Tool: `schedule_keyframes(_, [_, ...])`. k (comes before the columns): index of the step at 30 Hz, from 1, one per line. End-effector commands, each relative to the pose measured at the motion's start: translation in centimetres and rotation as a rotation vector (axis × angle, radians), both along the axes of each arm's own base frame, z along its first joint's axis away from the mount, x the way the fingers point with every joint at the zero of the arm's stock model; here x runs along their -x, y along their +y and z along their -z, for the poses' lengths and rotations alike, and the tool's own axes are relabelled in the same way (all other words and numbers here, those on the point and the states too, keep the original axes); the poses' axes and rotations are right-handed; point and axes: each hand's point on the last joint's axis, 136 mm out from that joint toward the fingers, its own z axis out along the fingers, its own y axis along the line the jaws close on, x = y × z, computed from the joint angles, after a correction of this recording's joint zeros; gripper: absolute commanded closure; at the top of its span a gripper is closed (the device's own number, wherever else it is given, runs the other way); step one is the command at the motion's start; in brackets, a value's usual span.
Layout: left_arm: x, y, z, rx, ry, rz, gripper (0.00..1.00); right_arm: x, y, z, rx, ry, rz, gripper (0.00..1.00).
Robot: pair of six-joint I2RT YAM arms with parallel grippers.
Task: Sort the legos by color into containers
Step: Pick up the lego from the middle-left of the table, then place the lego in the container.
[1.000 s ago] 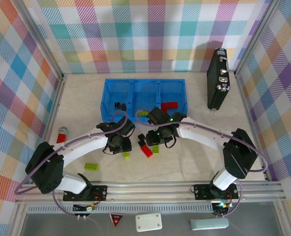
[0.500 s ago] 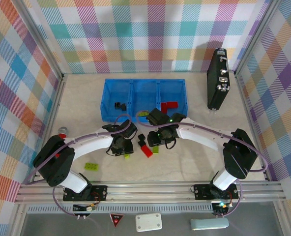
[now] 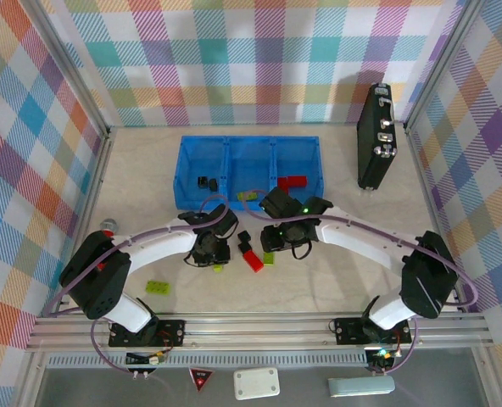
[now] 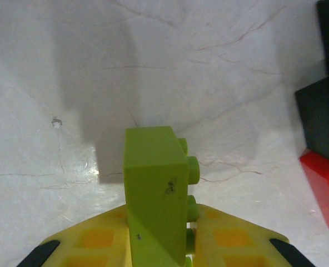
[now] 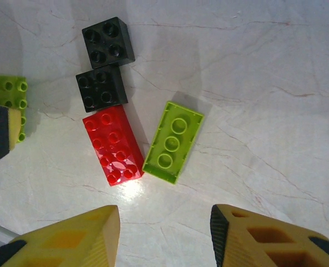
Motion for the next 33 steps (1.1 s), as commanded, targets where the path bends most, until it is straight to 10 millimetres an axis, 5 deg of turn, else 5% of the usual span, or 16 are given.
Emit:
schedule_keyframes(1, [-1.1, 0.0, -2.2, -0.016, -0.038, 0.036, 0.76, 0.1, -1.6, -0.5, 0.036, -0.034, 0.025, 0.51])
schedule_keyframes(8, [-4.3, -1.4, -6.3, -0.022, -0.124, 0.093, 0.75, -0.7, -4.0, -0.9, 0.028, -0.042, 0.090, 0.51])
schedule_keyframes(17, [-11.4, -4.1, -9.9, -0.027, -0.216, 0.156, 0.75, -1.8, -7.3, -2.0, -0.016, -0.061, 0.161, 0.51])
schedule_keyframes(26, [-18.6, -6.2, -10.6, -0.038, -0.272, 0.196, 0.75, -1.9, -10.2, -2.9, -0.028, -0.086, 0.221, 0.51])
schedule_keyframes(33, [-23.1, -6.3, -8.4, -0.135, -0.281, 0.204, 0.75, -1.9, -10.8, -3.0, -0.040, -0.088, 0.234, 0.50])
